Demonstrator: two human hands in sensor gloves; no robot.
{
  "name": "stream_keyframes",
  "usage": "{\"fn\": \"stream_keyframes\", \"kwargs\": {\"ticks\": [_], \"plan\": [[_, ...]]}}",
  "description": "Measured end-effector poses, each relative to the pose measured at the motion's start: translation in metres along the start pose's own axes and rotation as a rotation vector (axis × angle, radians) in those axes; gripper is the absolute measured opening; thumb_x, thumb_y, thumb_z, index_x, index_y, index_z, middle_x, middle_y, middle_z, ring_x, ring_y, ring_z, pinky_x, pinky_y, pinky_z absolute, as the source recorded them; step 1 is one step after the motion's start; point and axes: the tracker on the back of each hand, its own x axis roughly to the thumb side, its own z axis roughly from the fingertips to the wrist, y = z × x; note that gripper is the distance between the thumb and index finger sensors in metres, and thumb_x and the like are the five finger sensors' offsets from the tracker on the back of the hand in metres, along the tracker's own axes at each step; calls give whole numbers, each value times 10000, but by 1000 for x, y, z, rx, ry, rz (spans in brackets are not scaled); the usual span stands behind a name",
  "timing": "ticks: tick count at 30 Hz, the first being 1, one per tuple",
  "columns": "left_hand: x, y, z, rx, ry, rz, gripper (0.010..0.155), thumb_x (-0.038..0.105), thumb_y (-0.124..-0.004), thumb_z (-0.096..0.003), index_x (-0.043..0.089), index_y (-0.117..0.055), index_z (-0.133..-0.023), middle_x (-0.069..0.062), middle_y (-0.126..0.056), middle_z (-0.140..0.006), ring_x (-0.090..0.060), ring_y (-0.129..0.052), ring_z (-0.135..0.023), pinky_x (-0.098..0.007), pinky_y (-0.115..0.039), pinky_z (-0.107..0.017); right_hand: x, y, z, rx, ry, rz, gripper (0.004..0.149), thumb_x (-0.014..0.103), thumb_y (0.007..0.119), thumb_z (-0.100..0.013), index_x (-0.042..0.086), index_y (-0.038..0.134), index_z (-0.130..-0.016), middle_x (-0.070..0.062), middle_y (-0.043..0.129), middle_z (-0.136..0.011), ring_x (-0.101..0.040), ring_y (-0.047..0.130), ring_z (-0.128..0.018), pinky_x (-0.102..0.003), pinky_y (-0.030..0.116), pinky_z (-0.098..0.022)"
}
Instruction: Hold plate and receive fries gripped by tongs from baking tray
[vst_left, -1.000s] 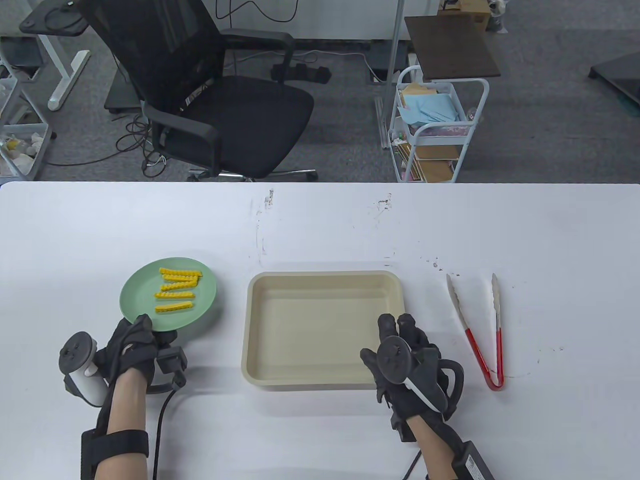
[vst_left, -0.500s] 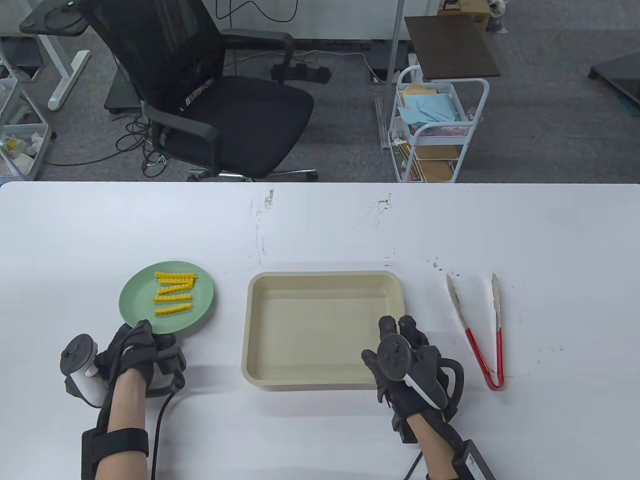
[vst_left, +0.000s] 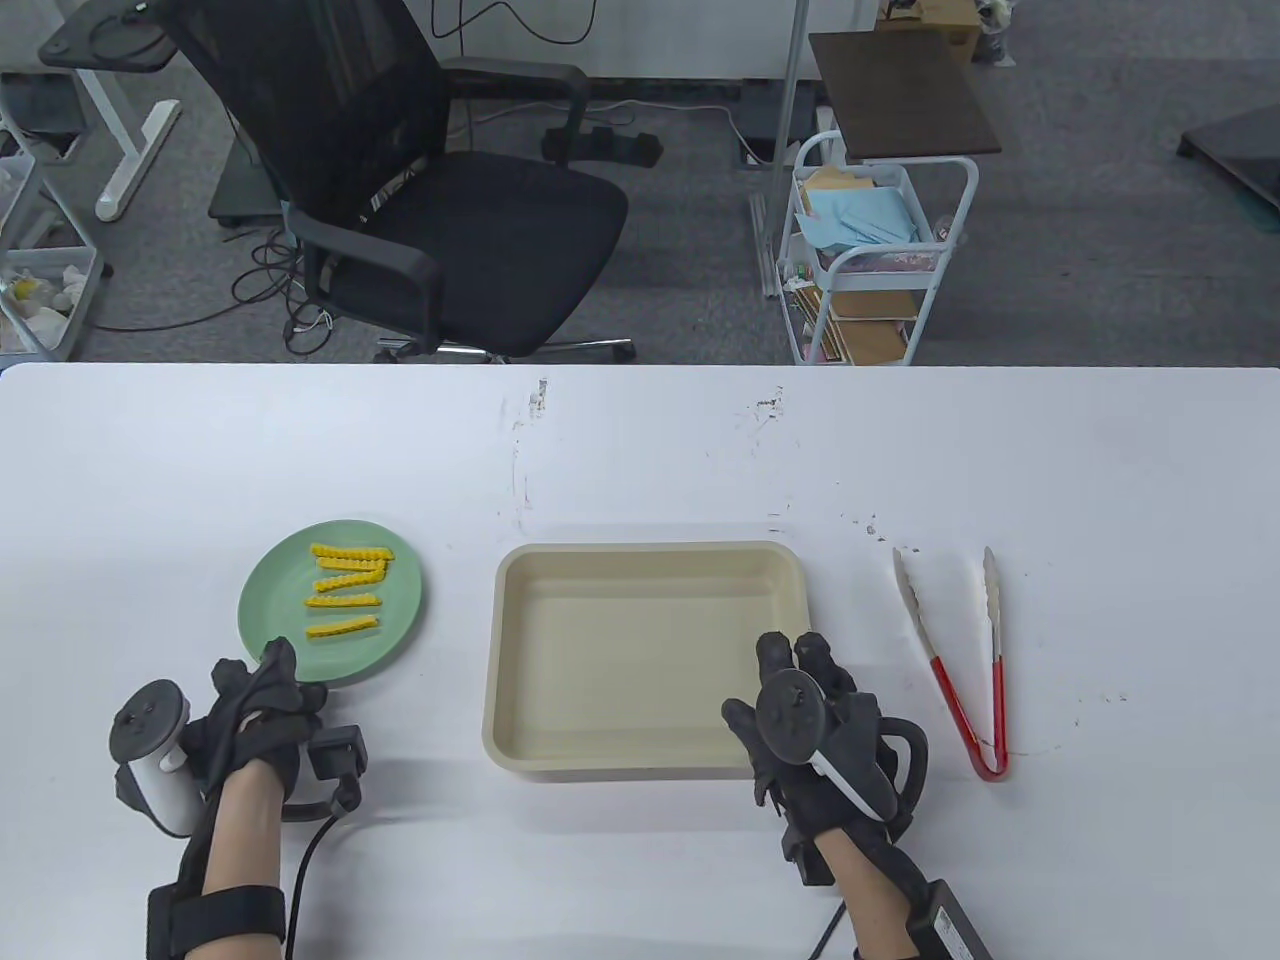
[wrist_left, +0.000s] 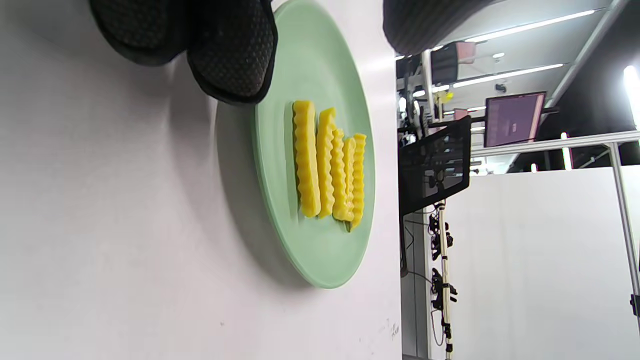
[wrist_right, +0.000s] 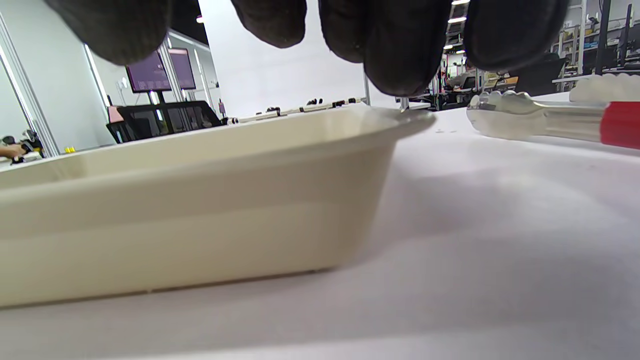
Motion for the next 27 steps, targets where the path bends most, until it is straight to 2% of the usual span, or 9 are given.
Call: {"fn": "stream_keyframes", "kwargs": {"ticks": [3,7,9,11,12,14,20,24,27], "plan": [[14,-7,11,-31,-90,-63,822,424,-556,-636,-12,18,-1032,-262,-85,-1048,-374,-693,-831,-581,-603,-583,1,-2,1,-21,-8,-7,748,605,667,-427,214,474,-1035,-168,467,-1039,-433,725,-868,-658,626,-574],[39,-29,30,-122,-256,-140,809,458,-557,-637,-1,-41,-1059,-257,-167,-1075,-372,-730,-823,-588,-618,-583,2,-2,2,-19,-13,-5,749,606,666,-427,212,474,-1035,-168,466,-1040,-433,726,-867,-658,626,-573],[55,-50,44,-222,-390,-182,784,461,-561,-634,8,-102,-1080,-247,-230,-1087,-373,-753,-814,-594,-628,-580,1,-6,4,-28,-13,-18,750,607,665,-427,213,472,-1036,-168,465,-1041,-433,725,-869,-658,625,-574],[65,-70,56,-334,-459,-225,731,436,-545,-636,28,-148,-1094,-220,-272,-1104,-386,-750,-827,-608,-615,-592,1,-10,6,-45,-13,-39,750,605,667,-427,215,472,-1036,-168,467,-1040,-436,726,-867,-660,624,-574],[68,-80,63,-387,-484,-261,731,423,-531,-637,31,-119,-1097,-216,-250,-1109,-396,-730,-847,-617,-599,-604,0,-12,7,-50,-14,-48,751,605,668,-426,212,476,-1036,-169,469,-1040,-436,726,-867,-660,624,-573],[73,-101,80,-435,-575,-367,694,405,-524,-636,52,-157,-1107,-193,-262,-1125,-413,-707,-874,-636,-571,-621,-1,-15,7,-55,-16,-55,751,604,669,-427,211,474,-1037,-170,464,-1041,-440,705,-882,-663,617,-578],[70,-150,125,-485,-835,-729,725,489,-554,-631,102,-206,-1135,-144,-295,-1165,-454,-586,-993,-707,-475,-666,-6,-16,6,-75,-6,-20,754,600,674,-427,222,455,-1042,-135,427,-1061,-457,574,-954,-687,553,-607],[62,-169,136,-456,-942,-904,777,576,-567,-615,138,-210,-1149,-119,-268,-1190,-465,-450,-1067,-720,-384,-700,-8,-9,2,-44,-25,27,677,531,626,-457,265,422,-1045,-87,360,-1087,-457,443,-1011,-719,468,-631],[52,-174,131,-407,-987,-993,805,633,-553,-596,179,-196,-1158,-83,-239,-1219,-431,-330,-1132,-735,-322,-723,-9,-3,0,-28,-40,73,682,552,571,-452,294,368,-1050,-76,295,-1099,-441,346,-1038,-734,409,-644]]}}
